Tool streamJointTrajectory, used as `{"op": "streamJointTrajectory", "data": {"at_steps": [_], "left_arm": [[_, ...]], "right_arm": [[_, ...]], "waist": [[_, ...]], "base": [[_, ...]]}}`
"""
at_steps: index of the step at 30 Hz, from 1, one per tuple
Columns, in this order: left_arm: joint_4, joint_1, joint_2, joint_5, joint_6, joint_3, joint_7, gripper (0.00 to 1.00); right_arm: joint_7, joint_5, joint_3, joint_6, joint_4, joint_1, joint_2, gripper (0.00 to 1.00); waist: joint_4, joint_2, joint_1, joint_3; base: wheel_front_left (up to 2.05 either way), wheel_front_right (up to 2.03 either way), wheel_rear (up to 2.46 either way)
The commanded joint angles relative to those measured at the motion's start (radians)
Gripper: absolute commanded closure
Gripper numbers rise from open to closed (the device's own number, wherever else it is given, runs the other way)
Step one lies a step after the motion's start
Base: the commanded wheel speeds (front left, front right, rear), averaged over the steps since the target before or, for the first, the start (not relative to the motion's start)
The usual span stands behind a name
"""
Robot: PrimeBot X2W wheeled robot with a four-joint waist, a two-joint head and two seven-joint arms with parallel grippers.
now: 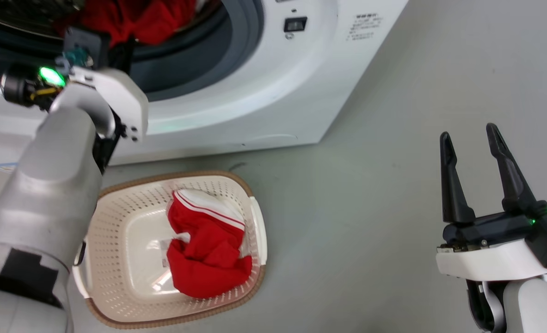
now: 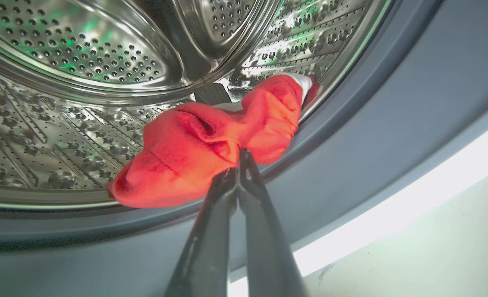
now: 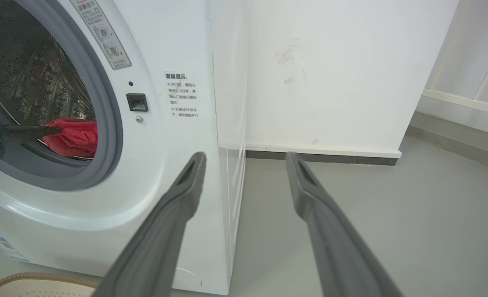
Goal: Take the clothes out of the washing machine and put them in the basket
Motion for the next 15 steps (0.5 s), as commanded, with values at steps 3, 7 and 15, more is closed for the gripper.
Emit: {"op": "streamJointTrajectory", "data": {"at_steps": [3,7,15], "left_arm": [[-0.044,0.073,-0.007,0.005,0.0,-0.012,-0.032,1.0],[-0.117,0.152,-0.006,0.011,0.016,-0.018,-0.044,1.0],[-0.357,0.329,0.022,0.007,0.07,0.008,-0.049,1.0]], "right_arm": [[-0.002,-0.013,-0.007,-0.001,0.005,0.029,0.0,0.0],[-0.002,-0.021,-0.015,-0.001,0.013,0.048,0.0,0.0],[-0.002,-0.027,-0.032,-0.001,0.028,0.113,0.0,0.0]], "waist": [[0.043,-0.0001,0.0001,-0.071],[0.065,-0.0001,0.0001,-0.127],[0.113,-0.0001,0.0001,-0.231]], "base": [[0.0,0.0,0.0],[0.0,0.0,0.0],[0.0,0.0,0.0]]}}
